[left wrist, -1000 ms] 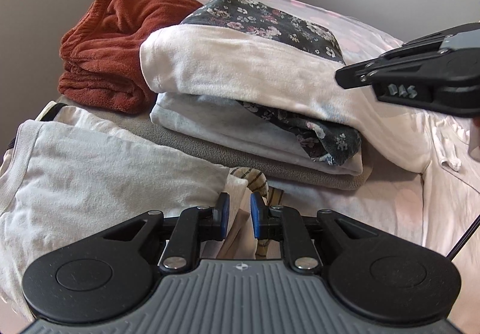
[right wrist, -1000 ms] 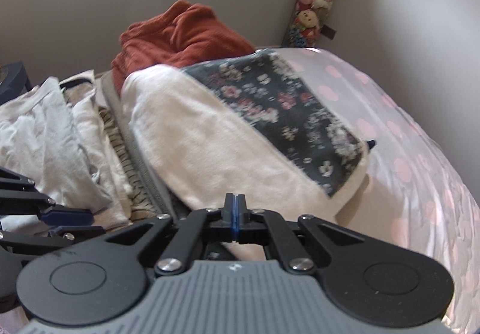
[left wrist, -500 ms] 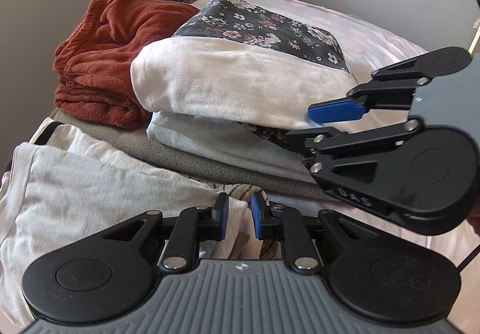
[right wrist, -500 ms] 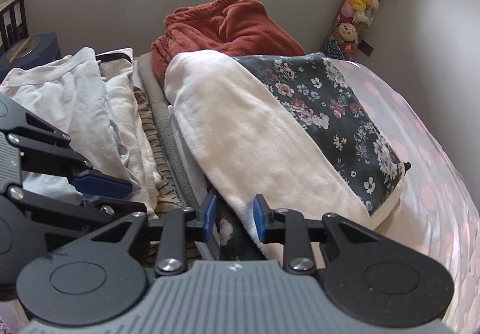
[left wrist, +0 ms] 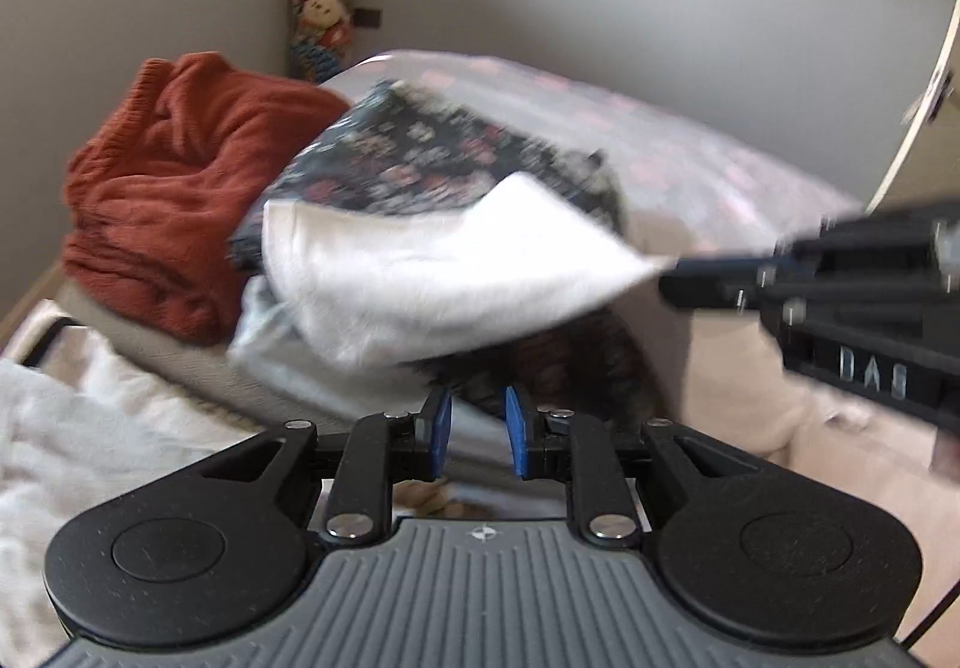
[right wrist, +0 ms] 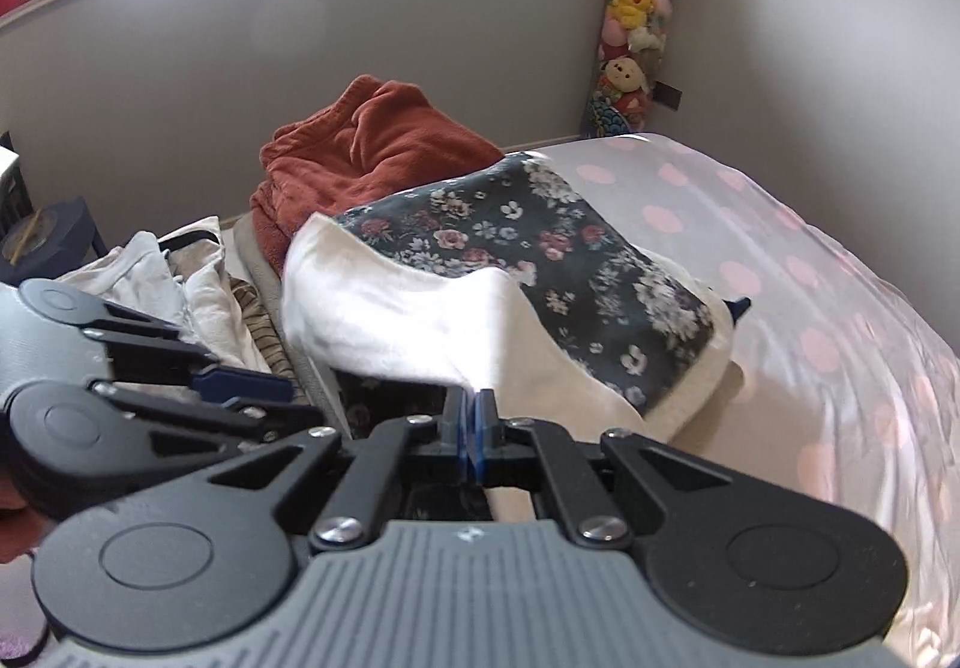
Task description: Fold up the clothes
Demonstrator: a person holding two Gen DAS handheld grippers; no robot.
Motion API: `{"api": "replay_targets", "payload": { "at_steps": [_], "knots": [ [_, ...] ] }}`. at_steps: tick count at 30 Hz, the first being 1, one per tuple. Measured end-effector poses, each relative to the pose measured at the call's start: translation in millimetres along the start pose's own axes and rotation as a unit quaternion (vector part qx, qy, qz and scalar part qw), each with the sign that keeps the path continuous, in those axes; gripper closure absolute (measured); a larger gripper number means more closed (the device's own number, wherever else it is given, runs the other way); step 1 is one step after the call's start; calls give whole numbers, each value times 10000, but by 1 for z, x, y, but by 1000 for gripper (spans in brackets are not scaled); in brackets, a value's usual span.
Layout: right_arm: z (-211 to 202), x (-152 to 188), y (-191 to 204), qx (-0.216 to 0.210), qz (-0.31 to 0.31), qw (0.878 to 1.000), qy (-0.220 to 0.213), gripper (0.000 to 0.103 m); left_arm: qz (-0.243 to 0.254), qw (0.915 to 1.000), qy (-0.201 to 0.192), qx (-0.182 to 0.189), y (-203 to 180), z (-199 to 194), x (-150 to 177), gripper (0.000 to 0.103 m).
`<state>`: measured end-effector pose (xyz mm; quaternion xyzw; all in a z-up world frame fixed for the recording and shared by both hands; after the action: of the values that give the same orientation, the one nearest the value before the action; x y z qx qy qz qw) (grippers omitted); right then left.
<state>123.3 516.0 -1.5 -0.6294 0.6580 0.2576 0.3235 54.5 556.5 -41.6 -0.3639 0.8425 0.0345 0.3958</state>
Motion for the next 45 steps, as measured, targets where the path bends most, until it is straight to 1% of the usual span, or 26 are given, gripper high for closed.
{"api": "replay_targets", "payload": {
  "at_steps": [1,2,3,5,7,10,13,15,18,21,23,26,29,32,33,35,37,39,42,45],
  "knots": [
    [-7,6,-3,-36,73,10000,13,100,-189,9994,-93,275,-7,1,-1,85],
    [-13,12,-5,-9,103,9999,23,100,-479,9972,-73,578,-12,5,0,85],
    [-19,19,-8,19,131,9999,33,100,-744,9940,-36,803,-18,8,3,85],
    [-29,38,-16,150,140,9998,75,100,-1018,9892,24,1058,-30,14,9,82],
    [-35,58,-24,155,322,9993,148,100,-997,9885,94,1131,-45,20,15,81],
    [-43,87,-35,128,617,9978,226,100,-896,9893,223,1127,-67,29,23,80],
    [-55,113,-46,185,855,9959,236,100,-886,9877,346,1243,-90,40,29,80],
    [-64,131,-53,223,1013,9943,242,100,-778,9873,436,1314,-110,45,37,80],
    [-76,157,-65,281,1250,9914,253,100,-454,9867,592,1443,-148,53,56,80],
    [-89,192,-80,409,1537,9867,323,100,-174,9838,769,1613,-183,66,77,80],
    [-96,216,-89,490,1769,9822,393,100,71,9818,873,1683,-202,74,92,80],
    [-100,253,-98,508,2220,9722,537,100,437,9777,1030,1779,-228,85,115,80],
    [-100,286,-100,533,2542,9631,703,101,721,9742,1195,1776,-241,92,137,80],
    [-98,304,-98,492,2734,9572,810,98,958,9743,1277,1589,-243,96,149,80],
    [-98,310,-98,479,2795,9552,844,97,1043,9749,1319,1458,-242,97,151,80],
    [-99,310,-98,528,2784,9554,835,96,1194,9753,1295,1333,-241,96,152,80],
    [-101,303,-99,597,2688,9582,783,95,1284,9752,1237,1310,-237,86,150,80],
    [-103,293,-102,703,2552,9617,719,93,1405,9758,1231,1141,-228,78,144,80],
    [-101,270,-101,758,2273,9690,609,93,1413,9794,1256,712,-204,75,134,80],
    [-95,247,-98,797,1937,9764,534,92,1455,9807,1255,353,-182,80,129,80]
  ]
}}
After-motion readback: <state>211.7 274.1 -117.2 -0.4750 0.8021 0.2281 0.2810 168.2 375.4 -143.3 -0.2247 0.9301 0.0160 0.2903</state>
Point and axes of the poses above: each gripper's, at about its wrist camera, not at the fingertips, and z roughly the way its jaws point, y to its left, x to its underside, the point moved 9 cm from there along z, roughly the way its jaws point, and after that the axes turned 1 degree about x, right-handed, at the moved point
